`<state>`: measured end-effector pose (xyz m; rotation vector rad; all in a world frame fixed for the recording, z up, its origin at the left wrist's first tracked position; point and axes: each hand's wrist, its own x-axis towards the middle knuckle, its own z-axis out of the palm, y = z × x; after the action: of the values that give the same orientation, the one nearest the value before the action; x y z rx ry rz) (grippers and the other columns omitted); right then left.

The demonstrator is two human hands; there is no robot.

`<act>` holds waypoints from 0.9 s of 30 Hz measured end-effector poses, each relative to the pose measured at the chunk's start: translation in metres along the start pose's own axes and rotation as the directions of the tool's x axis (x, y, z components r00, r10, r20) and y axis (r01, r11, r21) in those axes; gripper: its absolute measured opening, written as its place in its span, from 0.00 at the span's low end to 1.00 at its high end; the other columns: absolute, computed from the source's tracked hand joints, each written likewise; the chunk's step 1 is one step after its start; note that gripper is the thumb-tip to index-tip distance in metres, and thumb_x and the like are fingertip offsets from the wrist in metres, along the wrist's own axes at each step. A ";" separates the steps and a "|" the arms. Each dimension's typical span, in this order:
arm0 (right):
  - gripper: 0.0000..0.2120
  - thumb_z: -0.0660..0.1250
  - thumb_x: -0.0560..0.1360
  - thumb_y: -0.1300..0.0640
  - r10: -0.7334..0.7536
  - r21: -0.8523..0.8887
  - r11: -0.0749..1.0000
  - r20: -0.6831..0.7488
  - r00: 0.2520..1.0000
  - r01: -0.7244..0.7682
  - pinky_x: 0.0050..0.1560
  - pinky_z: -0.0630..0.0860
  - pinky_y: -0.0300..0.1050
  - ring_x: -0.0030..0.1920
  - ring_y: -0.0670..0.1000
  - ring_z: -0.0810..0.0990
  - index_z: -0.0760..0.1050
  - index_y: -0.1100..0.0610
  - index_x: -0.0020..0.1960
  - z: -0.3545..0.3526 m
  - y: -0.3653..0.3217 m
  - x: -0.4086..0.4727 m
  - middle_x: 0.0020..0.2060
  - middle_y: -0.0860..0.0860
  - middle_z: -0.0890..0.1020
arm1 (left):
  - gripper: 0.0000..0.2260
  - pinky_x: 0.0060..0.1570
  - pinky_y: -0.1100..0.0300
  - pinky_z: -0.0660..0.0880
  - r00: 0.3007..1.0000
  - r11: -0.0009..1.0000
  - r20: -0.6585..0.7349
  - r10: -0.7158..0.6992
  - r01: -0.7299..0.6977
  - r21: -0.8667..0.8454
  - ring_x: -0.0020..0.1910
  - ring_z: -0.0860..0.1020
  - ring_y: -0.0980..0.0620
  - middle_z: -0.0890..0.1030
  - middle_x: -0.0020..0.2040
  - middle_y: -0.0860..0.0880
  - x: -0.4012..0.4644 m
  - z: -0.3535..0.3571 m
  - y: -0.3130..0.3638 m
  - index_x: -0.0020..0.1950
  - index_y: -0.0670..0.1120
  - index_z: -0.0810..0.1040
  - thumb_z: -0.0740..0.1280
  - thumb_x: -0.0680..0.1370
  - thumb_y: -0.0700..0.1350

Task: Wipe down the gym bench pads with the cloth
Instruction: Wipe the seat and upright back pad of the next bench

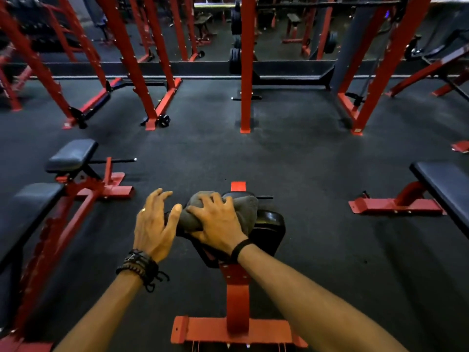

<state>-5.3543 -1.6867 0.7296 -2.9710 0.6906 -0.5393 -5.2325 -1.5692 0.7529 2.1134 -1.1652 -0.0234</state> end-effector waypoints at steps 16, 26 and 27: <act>0.25 0.68 0.67 0.45 -0.230 0.314 0.923 -0.020 0.973 0.224 0.53 0.71 0.59 0.62 0.60 0.70 0.74 0.44 0.64 -0.027 0.162 -0.099 0.67 0.54 0.71 | 0.28 0.66 0.43 0.68 0.927 0.945 -0.261 -0.269 0.306 0.113 0.67 0.72 0.40 0.74 0.67 0.40 -0.059 0.126 0.110 0.62 0.40 0.77 0.53 0.77 0.60; 0.24 0.57 0.71 0.41 -0.380 0.306 0.889 0.079 0.922 0.340 0.56 0.71 0.64 0.64 0.61 0.69 0.72 0.45 0.65 -0.038 0.165 -0.082 0.68 0.56 0.68 | 0.31 0.69 0.43 0.67 0.865 0.881 -0.303 -0.400 0.454 0.133 0.69 0.71 0.42 0.73 0.70 0.42 -0.086 0.113 0.125 0.68 0.43 0.75 0.50 0.77 0.64; 0.24 0.59 0.71 0.41 -0.406 0.307 0.880 0.087 0.910 0.364 0.57 0.70 0.65 0.65 0.61 0.68 0.71 0.46 0.66 -0.040 0.164 -0.077 0.69 0.56 0.68 | 0.31 0.69 0.43 0.67 0.857 0.877 -0.320 -0.404 0.462 0.130 0.69 0.70 0.42 0.73 0.70 0.42 -0.085 0.113 0.126 0.68 0.43 0.75 0.50 0.77 0.64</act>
<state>-5.5021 -1.7995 0.7223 -2.8332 -0.0062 -0.3849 -5.4134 -1.6134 0.7166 2.4262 -0.5187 0.1933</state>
